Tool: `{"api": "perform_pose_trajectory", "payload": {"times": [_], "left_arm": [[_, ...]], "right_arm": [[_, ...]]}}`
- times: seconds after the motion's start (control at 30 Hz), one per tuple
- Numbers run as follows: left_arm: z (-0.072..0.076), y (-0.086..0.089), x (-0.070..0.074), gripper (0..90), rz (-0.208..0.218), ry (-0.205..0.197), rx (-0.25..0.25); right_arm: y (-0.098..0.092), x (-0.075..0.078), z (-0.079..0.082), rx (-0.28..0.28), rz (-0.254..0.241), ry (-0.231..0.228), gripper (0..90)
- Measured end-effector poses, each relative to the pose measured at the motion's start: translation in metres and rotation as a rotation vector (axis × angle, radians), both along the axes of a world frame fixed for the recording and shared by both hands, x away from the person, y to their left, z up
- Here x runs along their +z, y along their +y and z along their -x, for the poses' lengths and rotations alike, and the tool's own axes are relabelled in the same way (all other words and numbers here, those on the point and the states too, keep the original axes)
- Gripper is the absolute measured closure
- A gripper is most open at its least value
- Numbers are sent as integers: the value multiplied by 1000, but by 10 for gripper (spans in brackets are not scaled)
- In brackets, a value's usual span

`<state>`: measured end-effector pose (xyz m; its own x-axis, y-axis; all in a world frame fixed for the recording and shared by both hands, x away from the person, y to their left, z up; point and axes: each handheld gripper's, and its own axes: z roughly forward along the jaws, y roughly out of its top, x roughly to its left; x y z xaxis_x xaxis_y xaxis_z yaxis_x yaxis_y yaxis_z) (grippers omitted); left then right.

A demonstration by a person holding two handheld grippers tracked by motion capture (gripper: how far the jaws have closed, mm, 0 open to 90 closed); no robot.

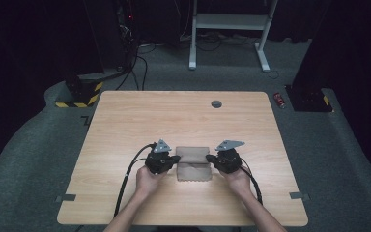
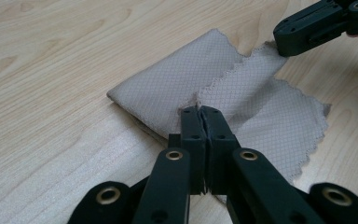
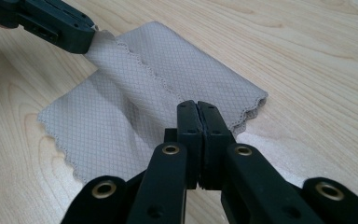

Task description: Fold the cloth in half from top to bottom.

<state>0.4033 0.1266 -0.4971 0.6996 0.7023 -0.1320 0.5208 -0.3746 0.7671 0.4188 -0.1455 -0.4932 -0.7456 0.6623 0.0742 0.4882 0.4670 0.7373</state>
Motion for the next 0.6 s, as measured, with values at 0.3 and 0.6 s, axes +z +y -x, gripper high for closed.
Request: {"api": "perform_pose_trajectory", "payload": {"times": [0.3,0.6], "left_arm": [[4,-2,0,882,-5,1,-20],[11,-1,-3,881,10,1,-28]], "right_arm": [[-3,-3,4,2,4,1,886],[-5,-3,10,10,-4,8,885]]}}
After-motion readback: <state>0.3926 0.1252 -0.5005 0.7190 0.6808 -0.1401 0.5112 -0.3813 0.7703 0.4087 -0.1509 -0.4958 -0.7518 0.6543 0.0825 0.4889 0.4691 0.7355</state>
